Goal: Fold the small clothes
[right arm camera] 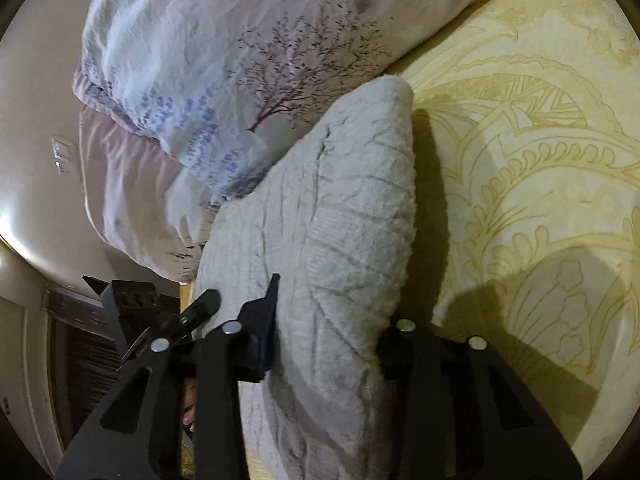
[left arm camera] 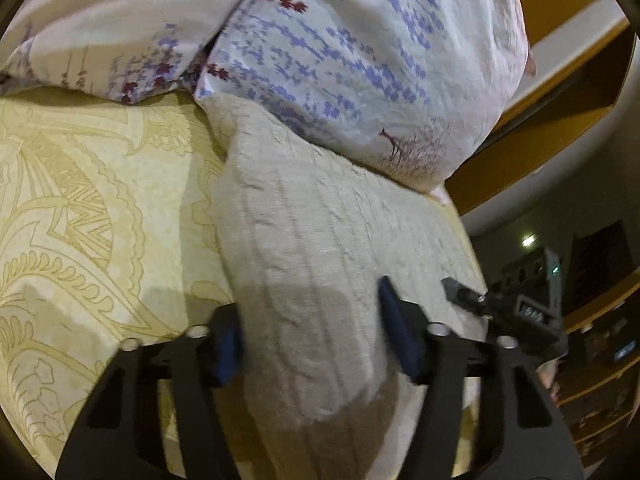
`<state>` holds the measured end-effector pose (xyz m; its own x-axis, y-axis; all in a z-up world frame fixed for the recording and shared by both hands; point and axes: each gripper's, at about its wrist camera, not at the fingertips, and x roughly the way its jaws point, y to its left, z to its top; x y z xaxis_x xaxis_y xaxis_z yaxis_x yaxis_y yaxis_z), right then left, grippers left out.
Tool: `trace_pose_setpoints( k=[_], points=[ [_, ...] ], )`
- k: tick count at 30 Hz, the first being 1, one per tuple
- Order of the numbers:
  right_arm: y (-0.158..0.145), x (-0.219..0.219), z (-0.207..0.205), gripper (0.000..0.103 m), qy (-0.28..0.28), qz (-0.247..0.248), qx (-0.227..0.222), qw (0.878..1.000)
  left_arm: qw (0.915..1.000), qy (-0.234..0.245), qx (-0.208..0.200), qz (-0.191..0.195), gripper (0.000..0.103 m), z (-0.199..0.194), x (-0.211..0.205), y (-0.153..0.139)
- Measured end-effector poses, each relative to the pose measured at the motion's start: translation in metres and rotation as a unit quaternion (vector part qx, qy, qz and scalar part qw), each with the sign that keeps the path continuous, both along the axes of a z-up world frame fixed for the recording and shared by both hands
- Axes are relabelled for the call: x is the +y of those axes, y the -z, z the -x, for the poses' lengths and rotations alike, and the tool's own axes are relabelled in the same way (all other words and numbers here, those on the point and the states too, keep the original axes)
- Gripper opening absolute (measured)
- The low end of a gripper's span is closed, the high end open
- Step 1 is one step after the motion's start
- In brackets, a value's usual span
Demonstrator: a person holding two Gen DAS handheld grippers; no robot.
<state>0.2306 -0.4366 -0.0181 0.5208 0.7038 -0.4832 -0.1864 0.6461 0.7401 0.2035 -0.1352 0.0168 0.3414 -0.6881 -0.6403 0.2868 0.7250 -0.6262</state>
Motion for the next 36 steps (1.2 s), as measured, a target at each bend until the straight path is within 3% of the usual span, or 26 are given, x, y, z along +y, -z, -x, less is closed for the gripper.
trace_pose_setpoints(
  k=[3, 5, 13, 16, 18, 21, 23, 25, 27, 31, 33, 36],
  points=[
    [-0.012, 0.008, 0.008, 0.030, -0.001, -0.004, -0.020, 1.000, 0.9995, 0.005, 0.011, 0.029, 0.041, -0.003, 0.011, -0.003],
    [-0.022, 0.022, 0.014, 0.029, -0.012, 0.001, -0.039, 0.999, 0.9993, 0.007, 0.005, 0.038, 0.040, 0.001, 0.022, -0.012],
    [-0.038, 0.111, 0.022, 0.027, -0.071, 0.066, -0.100, 0.990, 0.9985, -0.033, -0.041, 0.012, 0.040, 0.024, 0.099, -0.041],
    [-0.024, 0.145, 0.018, 0.028, -0.087, 0.098, -0.083, 0.988, 0.9979, -0.054, -0.032, -0.019, 0.041, 0.026, 0.127, -0.029],
    [-0.011, 0.156, 0.015, 0.033, -0.059, 0.136, -0.065, 0.987, 0.9973, -0.065, -0.012, -0.031, 0.046, 0.022, 0.136, -0.011],
    [-0.003, 0.148, 0.012, 0.043, -0.034, 0.111, -0.033, 0.993, 0.9972, -0.074, -0.004, -0.011, 0.054, 0.018, 0.136, 0.003],
    [-0.002, 0.144, 0.013, 0.048, -0.029, 0.110, -0.028, 0.993, 0.9968, -0.072, -0.017, -0.030, 0.057, 0.017, 0.128, -0.001],
    [-0.010, 0.141, 0.022, 0.057, -0.007, 0.143, -0.041, 0.989, 0.9960, -0.070, -0.028, -0.046, 0.057, 0.019, 0.123, -0.008],
    [-0.024, 0.135, 0.035, 0.058, 0.024, 0.166, -0.076, 0.983, 0.9943, -0.078, -0.042, -0.058, 0.060, 0.025, 0.126, -0.018],
    [-0.055, 0.124, 0.069, 0.058, 0.071, 0.184, -0.166, 0.966, 0.9820, -0.107, -0.127, -0.089, 0.065, 0.054, 0.131, -0.051],
    [-0.064, 0.133, 0.079, 0.057, 0.038, 0.184, -0.196, 0.962, 0.9775, -0.088, -0.170, -0.087, 0.072, 0.075, 0.124, -0.066],
    [-0.060, 0.157, 0.082, 0.045, -0.031, 0.184, -0.195, 0.963, 0.9781, -0.048, -0.186, -0.081, 0.075, 0.086, 0.099, -0.072]
  ],
)
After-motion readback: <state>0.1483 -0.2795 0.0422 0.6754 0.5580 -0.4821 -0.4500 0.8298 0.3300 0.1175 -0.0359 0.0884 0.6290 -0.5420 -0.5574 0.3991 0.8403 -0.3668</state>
